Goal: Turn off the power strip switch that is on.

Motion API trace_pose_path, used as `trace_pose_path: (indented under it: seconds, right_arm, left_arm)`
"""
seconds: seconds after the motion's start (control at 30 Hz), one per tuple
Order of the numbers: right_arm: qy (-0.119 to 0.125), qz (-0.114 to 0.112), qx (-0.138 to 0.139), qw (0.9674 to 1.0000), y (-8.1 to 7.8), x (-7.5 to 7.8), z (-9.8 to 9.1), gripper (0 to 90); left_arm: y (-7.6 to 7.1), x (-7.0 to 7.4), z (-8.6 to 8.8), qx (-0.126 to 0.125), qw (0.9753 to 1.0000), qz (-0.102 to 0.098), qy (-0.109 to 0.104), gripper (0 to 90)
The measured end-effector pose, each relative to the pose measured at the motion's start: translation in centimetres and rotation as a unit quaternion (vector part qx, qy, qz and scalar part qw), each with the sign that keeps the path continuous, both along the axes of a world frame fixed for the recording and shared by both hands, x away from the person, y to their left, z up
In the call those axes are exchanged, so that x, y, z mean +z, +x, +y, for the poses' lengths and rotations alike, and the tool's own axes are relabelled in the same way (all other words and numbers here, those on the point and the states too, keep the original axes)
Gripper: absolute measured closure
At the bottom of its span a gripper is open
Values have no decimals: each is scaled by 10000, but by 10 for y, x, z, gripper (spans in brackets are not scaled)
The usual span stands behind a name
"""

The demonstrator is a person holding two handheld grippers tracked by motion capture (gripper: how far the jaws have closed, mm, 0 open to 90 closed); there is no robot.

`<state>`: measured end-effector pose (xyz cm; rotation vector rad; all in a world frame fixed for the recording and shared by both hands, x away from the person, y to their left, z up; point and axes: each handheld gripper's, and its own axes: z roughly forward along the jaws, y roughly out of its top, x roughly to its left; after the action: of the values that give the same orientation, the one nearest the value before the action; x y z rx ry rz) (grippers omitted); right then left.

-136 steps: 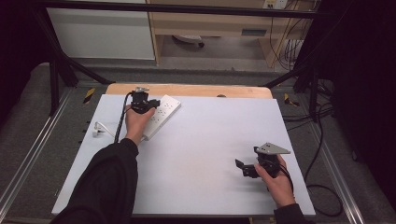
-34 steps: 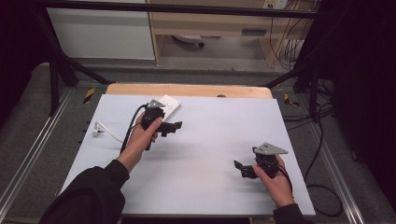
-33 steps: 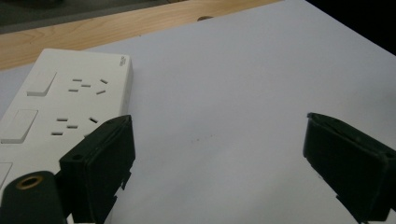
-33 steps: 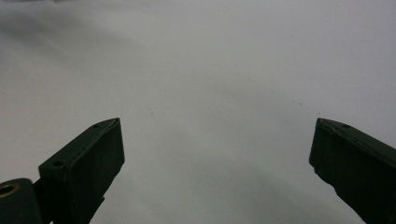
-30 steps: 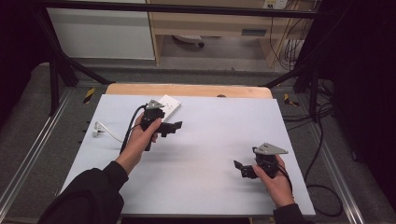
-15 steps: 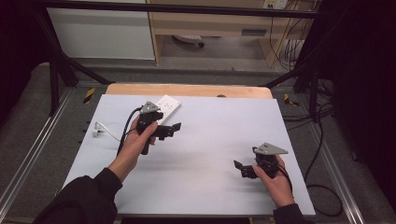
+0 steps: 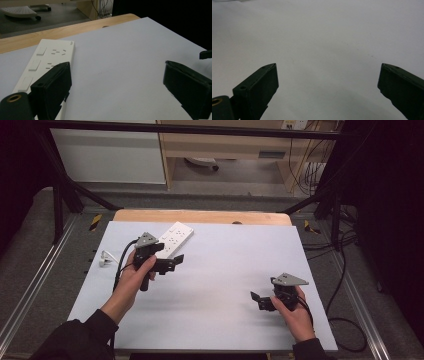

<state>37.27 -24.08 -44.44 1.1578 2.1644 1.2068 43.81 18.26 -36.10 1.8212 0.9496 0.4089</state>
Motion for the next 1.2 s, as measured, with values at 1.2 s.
trace_pose_path:
  seconds: [1.2]
  right_arm:
    - [-16, -4, -33, 10000, 0, 0, 0, 36]
  left_arm:
    - [-79, 6, 82, 447, 9980, -335, -299, 78]
